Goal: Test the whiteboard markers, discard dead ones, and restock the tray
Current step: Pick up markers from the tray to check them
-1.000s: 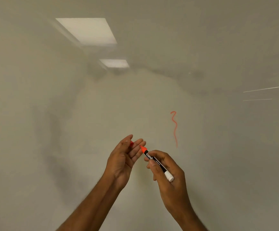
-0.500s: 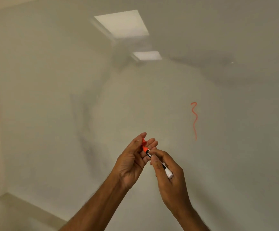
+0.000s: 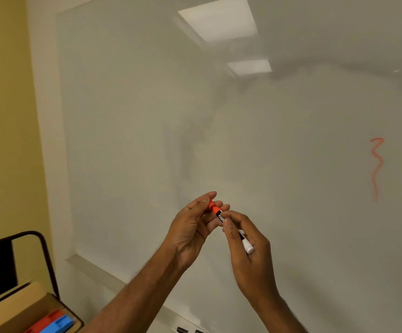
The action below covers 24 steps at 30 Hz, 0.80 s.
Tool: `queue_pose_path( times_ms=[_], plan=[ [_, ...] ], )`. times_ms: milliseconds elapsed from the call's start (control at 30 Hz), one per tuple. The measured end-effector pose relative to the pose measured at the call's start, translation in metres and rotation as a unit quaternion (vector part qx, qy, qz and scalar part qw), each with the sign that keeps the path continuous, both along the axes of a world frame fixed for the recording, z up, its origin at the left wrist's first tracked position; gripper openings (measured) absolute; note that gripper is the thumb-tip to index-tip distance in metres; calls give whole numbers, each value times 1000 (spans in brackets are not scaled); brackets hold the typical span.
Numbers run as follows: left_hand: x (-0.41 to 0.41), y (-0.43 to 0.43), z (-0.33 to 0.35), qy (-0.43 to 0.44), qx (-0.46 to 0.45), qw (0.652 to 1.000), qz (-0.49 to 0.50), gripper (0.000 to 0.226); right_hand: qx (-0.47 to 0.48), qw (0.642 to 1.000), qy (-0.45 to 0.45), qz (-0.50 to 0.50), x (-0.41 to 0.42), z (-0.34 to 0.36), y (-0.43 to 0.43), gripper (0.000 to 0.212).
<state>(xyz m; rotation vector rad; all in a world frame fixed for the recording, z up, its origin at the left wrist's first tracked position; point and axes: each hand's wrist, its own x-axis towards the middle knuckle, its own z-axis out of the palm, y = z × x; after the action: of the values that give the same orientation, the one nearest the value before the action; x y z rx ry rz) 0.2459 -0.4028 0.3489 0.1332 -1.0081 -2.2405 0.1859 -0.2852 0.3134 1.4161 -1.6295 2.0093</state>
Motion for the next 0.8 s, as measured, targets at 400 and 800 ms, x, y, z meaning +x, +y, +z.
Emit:
queue_pose_path(
  times_ms=[400, 800],
  plan=[
    [39, -99, -37, -43, 5, 999, 33, 25, 35, 999, -18, -16, 38, -39, -117, 19],
    [44, -173, -114, -165, 2, 977, 135, 24, 168, 983, -59, 35, 8, -106, -162, 10]
  ],
)
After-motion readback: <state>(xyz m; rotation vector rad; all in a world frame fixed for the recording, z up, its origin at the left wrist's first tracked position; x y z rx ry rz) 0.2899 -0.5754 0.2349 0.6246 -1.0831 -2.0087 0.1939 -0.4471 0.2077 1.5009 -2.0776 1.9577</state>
